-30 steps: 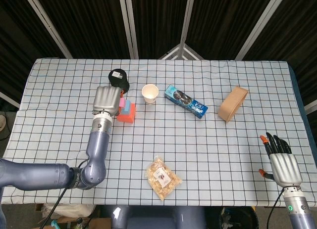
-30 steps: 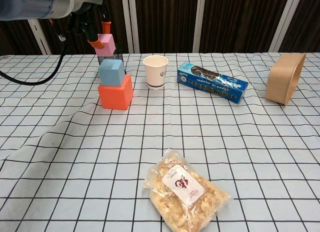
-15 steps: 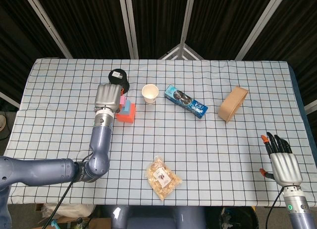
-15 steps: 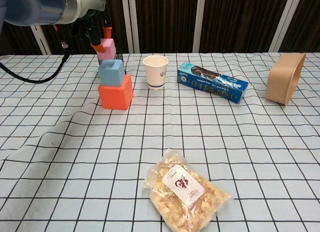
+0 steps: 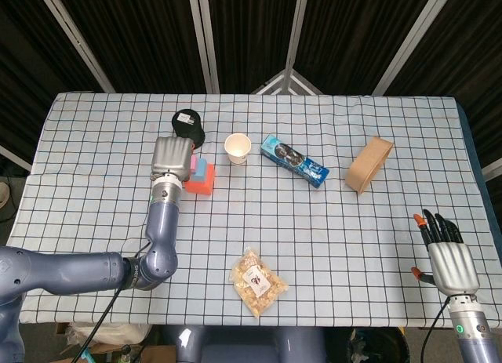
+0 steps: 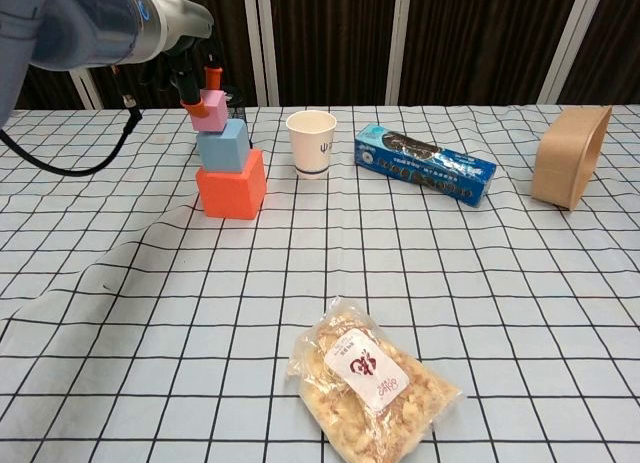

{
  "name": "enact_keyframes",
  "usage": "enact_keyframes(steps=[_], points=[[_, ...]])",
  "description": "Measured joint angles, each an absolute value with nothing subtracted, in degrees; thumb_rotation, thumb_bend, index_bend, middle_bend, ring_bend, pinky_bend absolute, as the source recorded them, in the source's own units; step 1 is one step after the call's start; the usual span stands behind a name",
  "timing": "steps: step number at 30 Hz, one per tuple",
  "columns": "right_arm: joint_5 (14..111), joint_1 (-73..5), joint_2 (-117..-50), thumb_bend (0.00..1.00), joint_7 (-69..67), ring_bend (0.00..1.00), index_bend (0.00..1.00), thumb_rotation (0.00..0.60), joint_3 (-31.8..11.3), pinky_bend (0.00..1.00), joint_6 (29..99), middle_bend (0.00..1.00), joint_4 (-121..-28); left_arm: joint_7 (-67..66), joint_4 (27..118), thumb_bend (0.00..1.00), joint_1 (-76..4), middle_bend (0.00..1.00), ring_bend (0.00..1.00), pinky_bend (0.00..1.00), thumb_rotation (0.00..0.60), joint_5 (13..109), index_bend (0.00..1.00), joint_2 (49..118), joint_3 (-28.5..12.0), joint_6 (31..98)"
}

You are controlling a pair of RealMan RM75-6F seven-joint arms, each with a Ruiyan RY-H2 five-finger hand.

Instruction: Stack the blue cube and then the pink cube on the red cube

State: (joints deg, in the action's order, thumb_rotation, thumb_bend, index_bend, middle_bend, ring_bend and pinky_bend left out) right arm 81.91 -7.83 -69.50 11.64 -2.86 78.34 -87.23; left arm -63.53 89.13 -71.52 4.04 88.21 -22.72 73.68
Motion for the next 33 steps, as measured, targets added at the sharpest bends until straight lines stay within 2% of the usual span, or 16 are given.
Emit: enact_keyframes(steps=[24, 33], points=[[81.58, -7.98, -69.65, 0.11, 11.68, 0.00, 0.00, 0.600, -2.89, 0.11, 77.85, 0.00, -86.95, -64.27, 87.55, 0.36, -71.42, 0.88, 0.70, 0.70, 0.600, 4.55, 0.41, 89.94, -23.19, 73.37], [81.41, -8.07, -69.77, 0.11, 11.92, 0.00, 0.00, 0.600, -2.89, 0.10, 77.65, 0.00, -86.88, -64.55, 87.34, 0.36, -71.15, 0.88, 0.70, 0.70, 0.600, 4.56, 0.30, 89.97, -23.28, 73.10]])
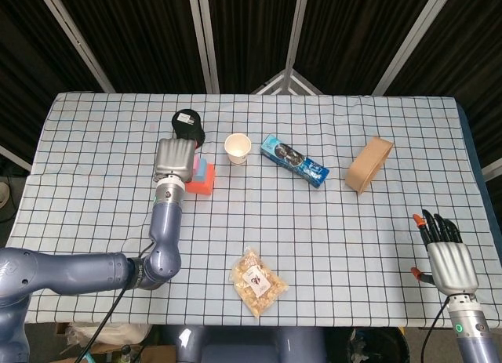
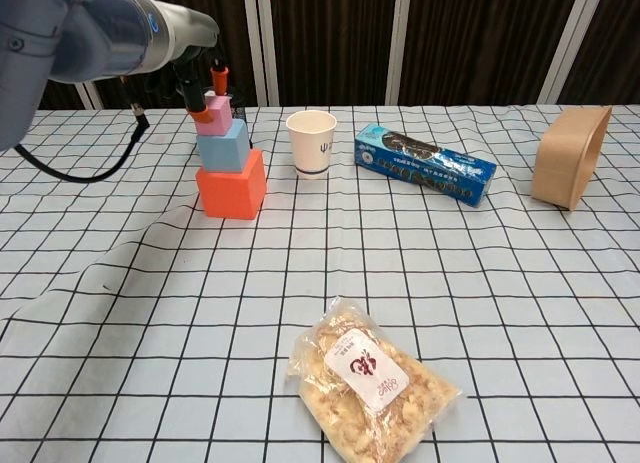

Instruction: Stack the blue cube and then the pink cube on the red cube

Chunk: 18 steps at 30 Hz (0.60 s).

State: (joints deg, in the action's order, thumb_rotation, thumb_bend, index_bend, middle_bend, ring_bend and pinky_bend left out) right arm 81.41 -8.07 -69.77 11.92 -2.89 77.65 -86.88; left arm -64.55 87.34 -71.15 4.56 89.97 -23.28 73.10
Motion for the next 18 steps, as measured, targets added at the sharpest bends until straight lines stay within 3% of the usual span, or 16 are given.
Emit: enact_keyframes(steps=[11, 18], points=[[81.44, -8.19, -69.81, 0.11, 12.12, 0.00, 0.00, 0.600, -2.90, 0.10, 77.56, 0.00, -86.93, -64.81, 89.20, 0.36, -70.94, 0.88, 0.70, 0.70, 0.600, 4.76, 0.28, 89.18, -23.58, 73.63], [82.01, -8.32, -69.85, 0.11, 12.18, 0.00, 0.00, 0.600, -2.67, 0.10, 77.55, 0.00, -87.10, -64.66, 95.45, 0.35, -70.08, 0.88, 0.70, 0.70, 0.600, 5.53, 0.28, 85.39, -24.64, 76.78]])
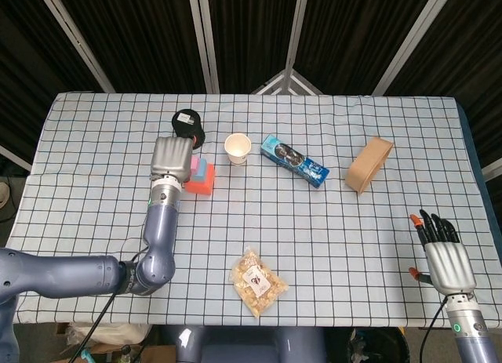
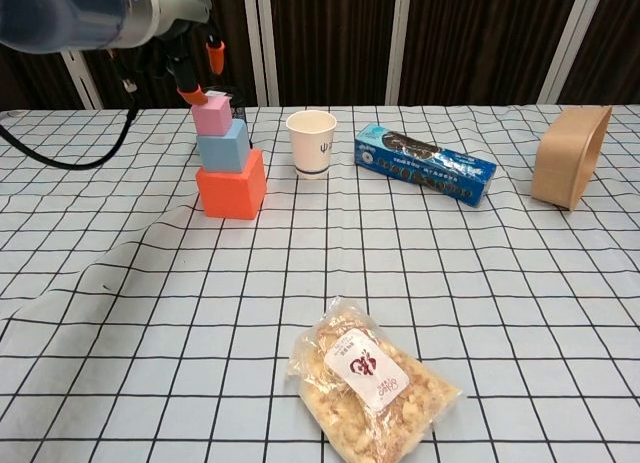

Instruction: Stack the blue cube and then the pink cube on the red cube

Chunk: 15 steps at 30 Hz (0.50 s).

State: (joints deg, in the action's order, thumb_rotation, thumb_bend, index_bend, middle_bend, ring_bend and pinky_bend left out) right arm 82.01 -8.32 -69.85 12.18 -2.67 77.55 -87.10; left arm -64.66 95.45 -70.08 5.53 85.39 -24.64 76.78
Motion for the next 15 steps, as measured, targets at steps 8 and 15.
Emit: enact_keyframes(steps=[8, 15], points=[[82.84, -8.03, -69.33, 0.11, 11.32, 0.00, 0.00, 0.600, -2.44, 0.10, 78.34, 0.00, -87.81, -61.42, 113.24, 0.22, -64.45, 0.83, 0.65, 0.66, 0.600, 9.84, 0.22, 73.28, -25.17, 78.69], [84.11, -7.84, -68.94, 0.11, 10.71, 0.00, 0.00, 0.600, -2.00, 0.09, 78.92, 0.00, -88.47, -49.66, 131.59, 0.20, -48.30, 0.47, 0.31, 0.33, 0.600, 28.64, 0.17, 54.94, -17.86, 74.28]])
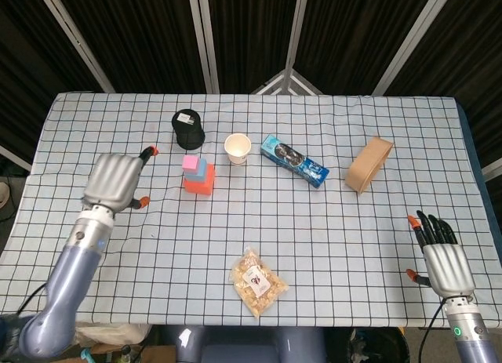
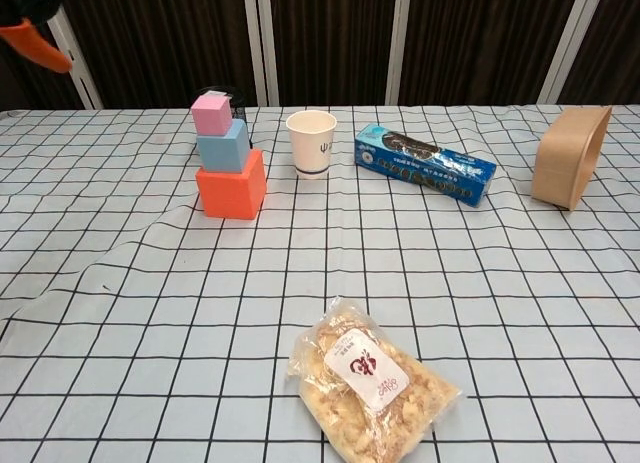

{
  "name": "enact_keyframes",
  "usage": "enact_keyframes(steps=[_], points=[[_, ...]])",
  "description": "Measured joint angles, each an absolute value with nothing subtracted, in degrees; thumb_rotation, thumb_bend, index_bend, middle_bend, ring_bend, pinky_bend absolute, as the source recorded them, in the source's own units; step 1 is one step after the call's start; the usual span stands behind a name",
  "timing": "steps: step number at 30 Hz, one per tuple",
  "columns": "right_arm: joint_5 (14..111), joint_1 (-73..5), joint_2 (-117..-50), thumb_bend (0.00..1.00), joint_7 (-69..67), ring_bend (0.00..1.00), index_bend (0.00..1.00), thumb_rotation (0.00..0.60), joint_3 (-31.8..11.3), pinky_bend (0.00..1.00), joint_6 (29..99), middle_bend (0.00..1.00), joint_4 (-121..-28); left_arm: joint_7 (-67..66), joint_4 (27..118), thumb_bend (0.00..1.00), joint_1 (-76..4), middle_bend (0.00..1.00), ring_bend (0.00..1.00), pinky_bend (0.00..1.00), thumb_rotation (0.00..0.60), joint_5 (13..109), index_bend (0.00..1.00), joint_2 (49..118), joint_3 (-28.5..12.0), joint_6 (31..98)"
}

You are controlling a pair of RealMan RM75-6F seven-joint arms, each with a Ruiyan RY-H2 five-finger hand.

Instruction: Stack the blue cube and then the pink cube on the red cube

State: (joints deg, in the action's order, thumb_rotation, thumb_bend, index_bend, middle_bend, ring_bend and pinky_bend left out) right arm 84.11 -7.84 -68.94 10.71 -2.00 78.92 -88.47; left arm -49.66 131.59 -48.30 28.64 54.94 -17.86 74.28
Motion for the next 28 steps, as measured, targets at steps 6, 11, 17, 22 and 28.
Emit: enact_keyframes(steps=[6, 11, 17, 22, 28], points=[[84.51, -7.66, -68.64, 0.11, 10.41, 0.00, 0.00, 0.600, -1.95, 0.09, 79.48, 0.00, -88.88, -32.34, 129.20, 0.14, -32.83, 0.16, 0.02, 0.06, 0.600, 54.18, 0.04, 49.57, -8.68, 71.88], [84.83, -7.49, -68.53, 0.11, 9.45, 0.00, 0.00, 0.600, -2.13, 0.09, 80.14, 0.00, -88.71, -19.80, 118.74, 0.10, -20.78, 0.05, 0.00, 0.00, 0.600, 69.52, 0.00, 50.22, -1.67, 72.86], [85.16, -7.27, -68.60, 0.11, 9.24, 0.00, 0.00, 0.600, -2.32, 0.09, 81.00, 0.00, -88.30, -17.39, 105.02, 0.10, -14.14, 0.04, 0.00, 0.00, 0.600, 75.78, 0.00, 58.45, 2.09, 78.28], [85.81, -7.11, -68.83, 0.11, 9.62, 0.00, 0.00, 0.600, -2.45, 0.09, 81.96, 0.00, -88.00, -17.71, 99.10, 0.10, -10.92, 0.04, 0.00, 0.00, 0.600, 79.96, 0.00, 63.72, 2.83, 82.97], [86.77, -7.06, -69.15, 0.11, 10.00, 0.00, 0.00, 0.600, -2.38, 0.09, 82.60, 0.00, -87.99, -15.71, 97.59, 0.10, -9.39, 0.04, 0.00, 0.00, 0.600, 84.29, 0.00, 64.33, 3.12, 85.74]])
